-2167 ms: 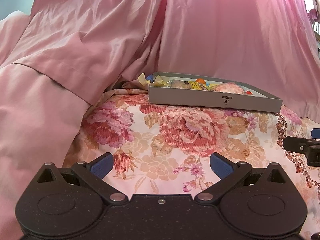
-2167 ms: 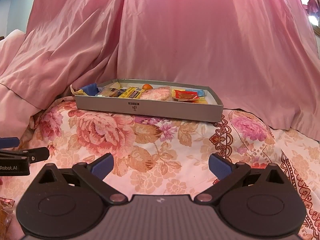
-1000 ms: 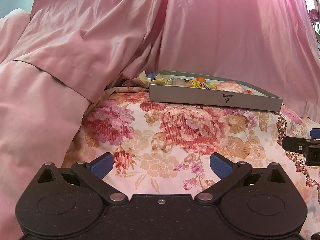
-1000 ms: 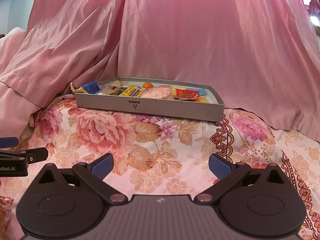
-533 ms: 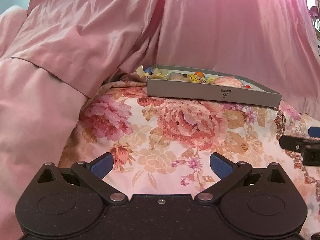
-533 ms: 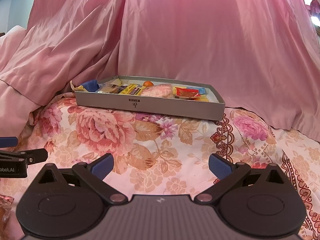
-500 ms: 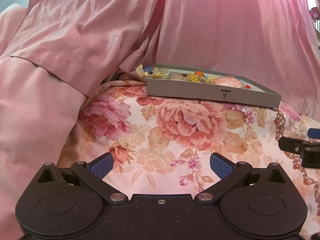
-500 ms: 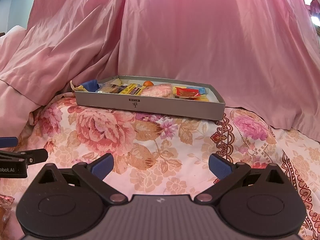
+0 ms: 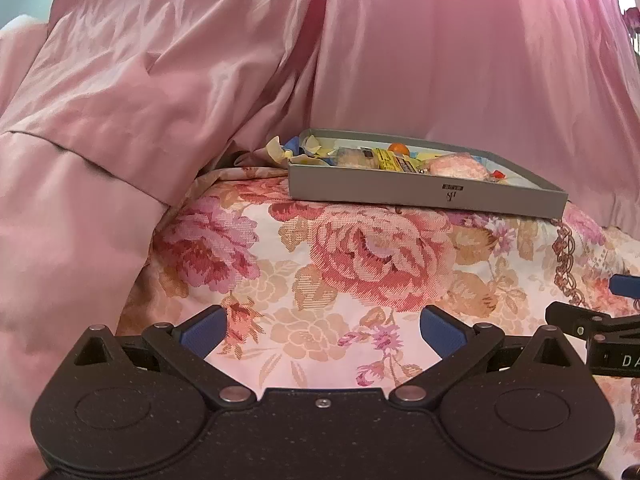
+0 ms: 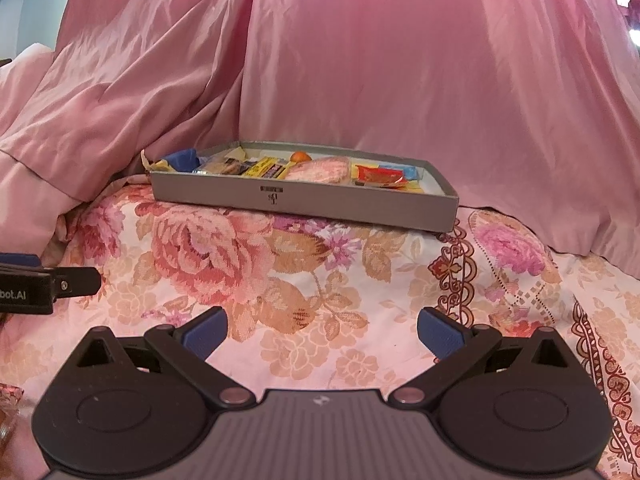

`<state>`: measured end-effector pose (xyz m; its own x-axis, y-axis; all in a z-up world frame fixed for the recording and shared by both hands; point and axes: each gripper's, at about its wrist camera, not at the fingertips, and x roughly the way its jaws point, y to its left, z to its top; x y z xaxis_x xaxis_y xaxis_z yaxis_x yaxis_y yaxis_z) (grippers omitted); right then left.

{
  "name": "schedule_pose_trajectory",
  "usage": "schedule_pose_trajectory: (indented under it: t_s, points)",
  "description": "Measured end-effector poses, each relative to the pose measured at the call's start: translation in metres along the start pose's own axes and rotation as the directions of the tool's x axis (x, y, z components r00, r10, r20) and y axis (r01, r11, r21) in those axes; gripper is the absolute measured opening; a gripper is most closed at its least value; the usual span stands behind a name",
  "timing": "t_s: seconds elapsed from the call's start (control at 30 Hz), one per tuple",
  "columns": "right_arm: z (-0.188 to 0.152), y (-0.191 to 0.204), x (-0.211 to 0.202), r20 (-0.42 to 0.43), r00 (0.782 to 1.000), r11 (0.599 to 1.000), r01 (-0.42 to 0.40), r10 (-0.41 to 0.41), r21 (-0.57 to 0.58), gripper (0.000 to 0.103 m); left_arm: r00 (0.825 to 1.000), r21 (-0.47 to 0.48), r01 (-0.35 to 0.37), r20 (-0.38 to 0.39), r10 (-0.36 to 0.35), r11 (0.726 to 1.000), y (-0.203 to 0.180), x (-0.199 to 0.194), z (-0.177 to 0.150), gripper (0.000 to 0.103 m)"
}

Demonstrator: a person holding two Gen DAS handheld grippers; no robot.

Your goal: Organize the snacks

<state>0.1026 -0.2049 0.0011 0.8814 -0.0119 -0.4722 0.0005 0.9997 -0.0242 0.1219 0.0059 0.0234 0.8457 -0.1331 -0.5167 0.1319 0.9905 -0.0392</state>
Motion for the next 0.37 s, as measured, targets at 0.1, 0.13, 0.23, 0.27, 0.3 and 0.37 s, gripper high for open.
schedule_pose_trajectory:
  t_s: [0.1, 0.13, 0.23, 0.27, 0.3, 0.37]
  points:
    - [-0.0008, 0.0000, 0.0026, -0.009, 1.000, 1.000, -0.002, 0.002, 0.002, 0.103, 1.000, 0.012, -0.002, -0.004, 0.002, 1.000, -0.0011, 0.0014, -0.0019, 0.102]
    - [-0.0010, 0.0000, 0.0035, -0.012, 1.000, 1.000, -0.002, 0.002, 0.003, 0.103, 1.000, 0.014, -0.002, -0.007, 0.002, 1.000, -0.0014, 0.0020, -0.0025, 0.102]
    - [-0.0015, -0.0004, 0.0054, -0.018, 1.000, 1.000, -0.004, 0.004, 0.006, 0.103, 1.000, 0.016, 0.001, -0.019, -0.001, 1.000, -0.0015, 0.0037, -0.0041, 0.102]
    - [-0.0018, -0.0005, 0.0059, -0.020, 1.000, 1.000, -0.004, 0.005, 0.007, 0.103, 1.000, 0.018, 0.002, -0.023, -0.001, 1.000, -0.0016, 0.0044, -0.0048, 0.102]
    - [-0.0023, -0.0005, 0.0062, -0.022, 1.000, 1.000, -0.005, 0.005, 0.007, 0.103, 1.000, 0.020, 0.002, -0.028, -0.001, 1.000, -0.0019, 0.0051, -0.0053, 0.102]
    - [-0.0026, -0.0009, 0.0074, -0.025, 1.000, 1.000, -0.007, 0.007, 0.007, 0.103, 0.999, 0.022, 0.001, -0.034, 0.000, 1.000, -0.0022, 0.0059, -0.0066, 0.102]
